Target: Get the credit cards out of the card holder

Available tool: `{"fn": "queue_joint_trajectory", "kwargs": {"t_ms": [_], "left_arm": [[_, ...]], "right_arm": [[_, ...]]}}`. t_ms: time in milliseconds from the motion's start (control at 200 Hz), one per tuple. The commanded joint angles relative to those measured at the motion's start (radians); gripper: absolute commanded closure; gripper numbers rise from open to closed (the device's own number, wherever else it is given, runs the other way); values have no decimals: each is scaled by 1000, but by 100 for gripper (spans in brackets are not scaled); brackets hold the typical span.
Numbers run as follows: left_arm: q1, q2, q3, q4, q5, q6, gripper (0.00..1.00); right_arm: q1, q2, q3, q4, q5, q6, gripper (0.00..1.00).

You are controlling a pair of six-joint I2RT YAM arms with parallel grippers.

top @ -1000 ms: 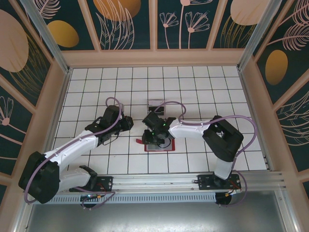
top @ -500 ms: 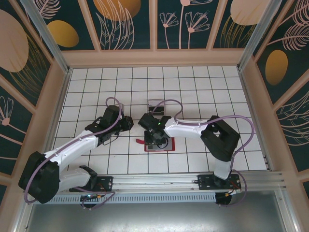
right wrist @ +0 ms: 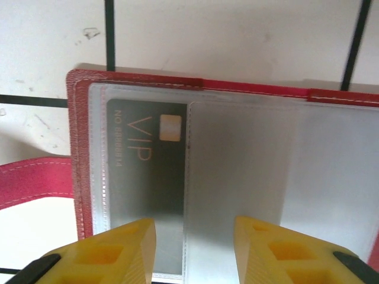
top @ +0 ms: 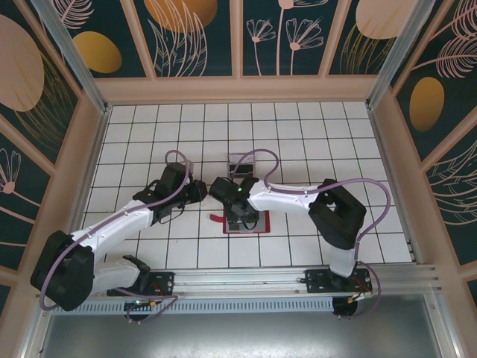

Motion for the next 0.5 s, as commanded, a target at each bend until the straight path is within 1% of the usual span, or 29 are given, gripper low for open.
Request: {"fn": "queue_joint_trajectory", "kwargs": {"t_ms": [0, 495], "left_arm": [[4, 15, 18, 18, 16, 20, 75], [3, 37, 43, 13, 46, 36, 76]], "right_arm": [[11, 11, 31, -94, 81, 32, 59], [7, -15, 12, -144, 135, 52, 54]]}}
